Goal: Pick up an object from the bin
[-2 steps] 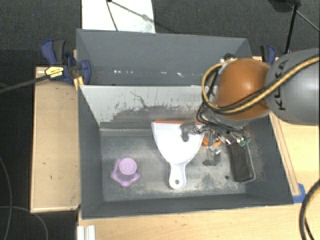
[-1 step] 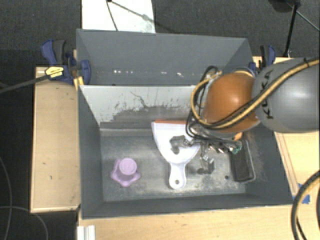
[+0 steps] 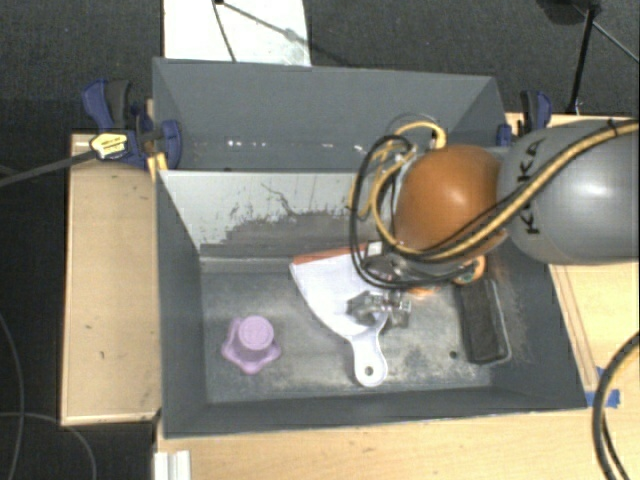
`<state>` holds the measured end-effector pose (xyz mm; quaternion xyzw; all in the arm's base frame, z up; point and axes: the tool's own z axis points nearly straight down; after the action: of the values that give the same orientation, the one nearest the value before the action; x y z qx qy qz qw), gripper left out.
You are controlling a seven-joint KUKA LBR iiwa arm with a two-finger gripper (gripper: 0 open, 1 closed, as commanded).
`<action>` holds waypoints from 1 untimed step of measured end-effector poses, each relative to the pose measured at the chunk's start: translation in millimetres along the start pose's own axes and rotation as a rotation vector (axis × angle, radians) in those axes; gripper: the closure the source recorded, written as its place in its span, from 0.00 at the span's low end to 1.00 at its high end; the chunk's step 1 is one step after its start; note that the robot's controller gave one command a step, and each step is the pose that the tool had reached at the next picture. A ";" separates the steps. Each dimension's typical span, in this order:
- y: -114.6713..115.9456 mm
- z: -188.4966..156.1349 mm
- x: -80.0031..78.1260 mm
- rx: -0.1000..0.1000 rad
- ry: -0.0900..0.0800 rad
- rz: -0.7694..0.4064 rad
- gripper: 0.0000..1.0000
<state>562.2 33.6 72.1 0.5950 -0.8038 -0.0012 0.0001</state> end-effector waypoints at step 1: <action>0.0 0.0 0.0 0.000 0.000 0.001 1.00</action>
Offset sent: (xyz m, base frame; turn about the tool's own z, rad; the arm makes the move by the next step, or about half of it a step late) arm 0.0000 0.0000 0.0265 0.0000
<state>562.2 33.5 72.1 0.5946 -0.8040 -0.0012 0.0001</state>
